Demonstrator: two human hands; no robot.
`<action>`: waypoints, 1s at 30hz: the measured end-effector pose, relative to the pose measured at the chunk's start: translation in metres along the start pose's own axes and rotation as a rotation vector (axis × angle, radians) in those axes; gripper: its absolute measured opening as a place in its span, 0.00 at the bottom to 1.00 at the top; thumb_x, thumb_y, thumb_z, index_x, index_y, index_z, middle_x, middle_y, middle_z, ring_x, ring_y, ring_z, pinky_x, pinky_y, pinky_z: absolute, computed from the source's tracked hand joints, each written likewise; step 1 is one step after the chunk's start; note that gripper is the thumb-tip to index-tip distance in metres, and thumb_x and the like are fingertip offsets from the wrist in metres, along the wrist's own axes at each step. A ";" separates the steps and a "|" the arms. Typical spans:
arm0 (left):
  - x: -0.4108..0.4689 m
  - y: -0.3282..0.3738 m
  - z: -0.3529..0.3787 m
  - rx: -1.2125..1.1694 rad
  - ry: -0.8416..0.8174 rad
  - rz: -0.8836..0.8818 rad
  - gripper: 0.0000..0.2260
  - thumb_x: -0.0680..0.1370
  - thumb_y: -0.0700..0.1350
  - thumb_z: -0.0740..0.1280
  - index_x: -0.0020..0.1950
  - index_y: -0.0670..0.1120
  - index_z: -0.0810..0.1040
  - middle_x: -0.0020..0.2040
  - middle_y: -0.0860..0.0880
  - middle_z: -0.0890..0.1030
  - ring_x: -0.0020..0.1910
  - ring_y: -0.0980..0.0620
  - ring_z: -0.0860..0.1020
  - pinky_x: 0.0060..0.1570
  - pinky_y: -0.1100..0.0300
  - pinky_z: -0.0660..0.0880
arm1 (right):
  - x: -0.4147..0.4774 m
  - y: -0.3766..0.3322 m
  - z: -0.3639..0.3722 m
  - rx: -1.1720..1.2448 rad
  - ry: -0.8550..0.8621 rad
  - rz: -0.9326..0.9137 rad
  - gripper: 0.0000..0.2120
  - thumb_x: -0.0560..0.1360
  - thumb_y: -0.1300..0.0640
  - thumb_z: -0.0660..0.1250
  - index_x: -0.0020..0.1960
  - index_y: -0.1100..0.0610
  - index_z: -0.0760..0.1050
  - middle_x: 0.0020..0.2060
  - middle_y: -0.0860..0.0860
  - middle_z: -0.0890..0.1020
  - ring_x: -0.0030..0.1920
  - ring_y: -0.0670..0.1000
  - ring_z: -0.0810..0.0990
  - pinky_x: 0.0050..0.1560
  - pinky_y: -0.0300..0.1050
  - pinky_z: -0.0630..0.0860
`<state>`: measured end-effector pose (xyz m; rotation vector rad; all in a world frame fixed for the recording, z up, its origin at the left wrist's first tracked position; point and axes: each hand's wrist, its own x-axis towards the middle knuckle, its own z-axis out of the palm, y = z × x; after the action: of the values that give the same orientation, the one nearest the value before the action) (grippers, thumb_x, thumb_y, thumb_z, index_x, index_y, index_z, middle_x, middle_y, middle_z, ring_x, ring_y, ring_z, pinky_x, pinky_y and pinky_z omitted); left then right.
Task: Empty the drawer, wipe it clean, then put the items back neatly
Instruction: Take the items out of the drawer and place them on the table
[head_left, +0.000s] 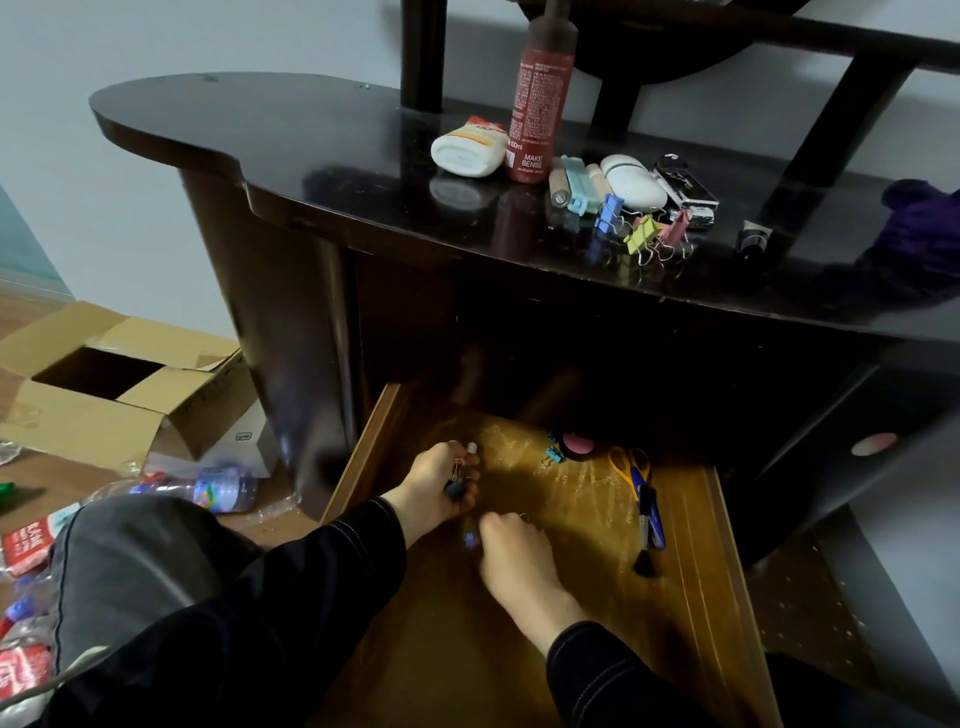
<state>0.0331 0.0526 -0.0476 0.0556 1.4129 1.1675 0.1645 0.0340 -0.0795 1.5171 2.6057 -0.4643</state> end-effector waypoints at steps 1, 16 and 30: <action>-0.001 0.001 0.000 0.006 -0.001 -0.002 0.06 0.79 0.41 0.63 0.43 0.42 0.77 0.39 0.44 0.76 0.34 0.49 0.72 0.31 0.60 0.70 | 0.000 0.001 -0.001 0.047 -0.007 0.003 0.08 0.80 0.61 0.66 0.58 0.55 0.76 0.54 0.55 0.82 0.54 0.58 0.82 0.55 0.54 0.78; -0.013 -0.010 0.006 0.151 -0.283 -0.123 0.12 0.83 0.50 0.59 0.44 0.45 0.69 0.39 0.45 0.74 0.37 0.48 0.72 0.36 0.57 0.71 | -0.010 0.019 -0.037 0.820 0.191 0.002 0.05 0.80 0.53 0.68 0.53 0.52 0.82 0.40 0.46 0.85 0.40 0.43 0.84 0.39 0.36 0.79; 0.003 -0.007 -0.004 -0.013 -0.141 -0.051 0.08 0.84 0.46 0.60 0.51 0.42 0.74 0.35 0.47 0.73 0.26 0.54 0.68 0.19 0.65 0.60 | 0.039 0.080 -0.046 0.440 0.337 0.272 0.18 0.83 0.54 0.64 0.72 0.51 0.73 0.63 0.52 0.81 0.50 0.52 0.82 0.40 0.39 0.75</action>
<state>0.0333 0.0492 -0.0549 0.0907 1.2756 1.1093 0.2169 0.1171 -0.0618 2.2264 2.5797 -0.8617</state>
